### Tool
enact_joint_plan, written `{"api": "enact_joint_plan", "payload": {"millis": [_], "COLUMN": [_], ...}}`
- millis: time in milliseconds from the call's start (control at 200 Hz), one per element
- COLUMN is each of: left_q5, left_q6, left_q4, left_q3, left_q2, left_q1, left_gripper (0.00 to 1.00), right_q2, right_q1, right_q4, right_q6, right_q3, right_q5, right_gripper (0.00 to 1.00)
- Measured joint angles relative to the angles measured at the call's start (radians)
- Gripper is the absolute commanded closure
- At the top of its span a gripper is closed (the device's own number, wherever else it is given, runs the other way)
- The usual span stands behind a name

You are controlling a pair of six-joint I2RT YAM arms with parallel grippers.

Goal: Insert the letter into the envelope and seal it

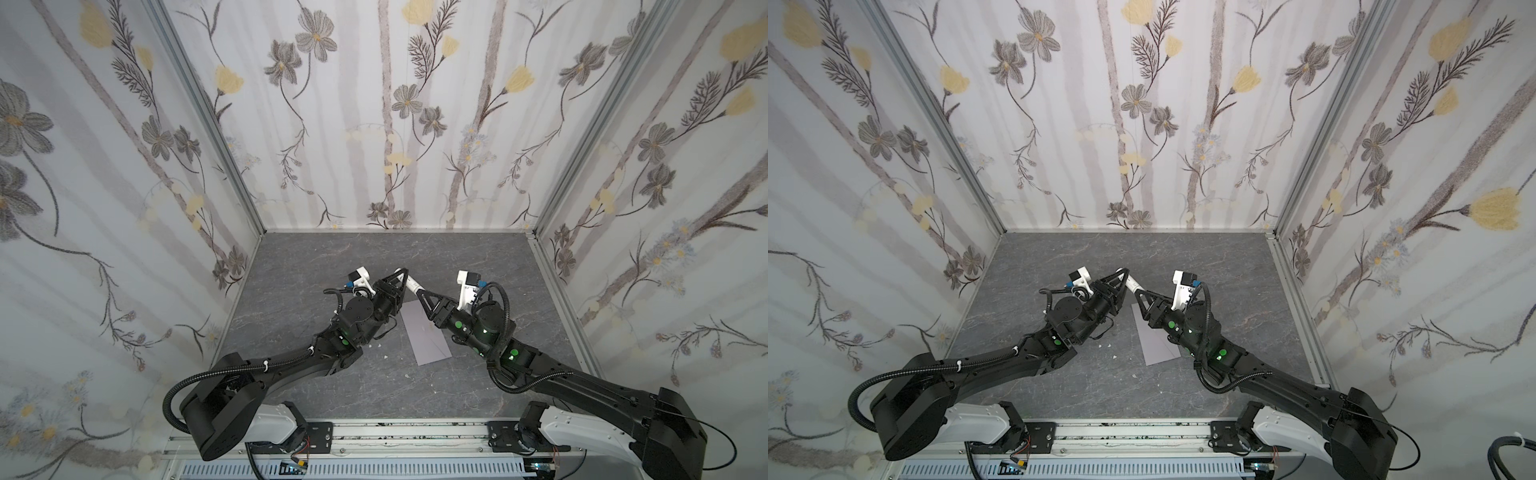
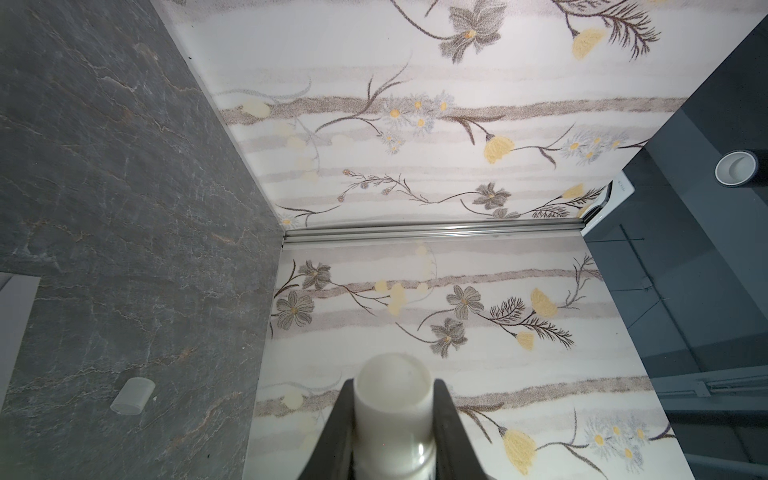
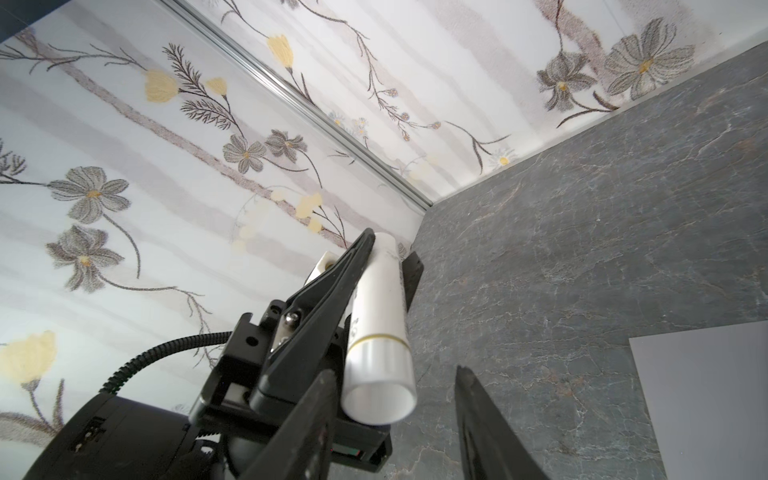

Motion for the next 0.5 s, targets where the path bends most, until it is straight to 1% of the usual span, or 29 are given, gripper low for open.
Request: {"api": "enact_joint_plan", "payload": {"millis": [60,110,175,335,500], "left_q5": [0.0,-0.001,-0.001,-0.008,-0.011], "left_q6": [-0.001,-0.004,-0.006,-0.011,-0.02], "left_q4": [0.006,0.006,0.006,0.012,0.015], "left_q3": [0.0,0.0,0.0,0.0,0.005], "left_q2": [0.004,0.006,0.011,0.018,0.022], "left_q1": [-0.001,-0.001,-0.001,-0.001,0.0], "left_gripper": [1.0,1.0,1.0,1.0,1.0], "right_q2": [0.004,0.01,0.014,0.021,0.022], "right_q1": [-0.003,-0.006,-0.008,-0.013,-0.012], "right_q4": [0.005,0.009,0.009,-0.001,-0.065], "right_q6": [0.008,0.008,0.008,0.01,-0.038], "right_q3": [0.0,0.0,0.001,0.013,0.049], "right_q5": [-0.001,-0.006,-0.02,-0.027,-0.019], "right_gripper": [0.64,0.71,0.75,0.79,0.82]}}
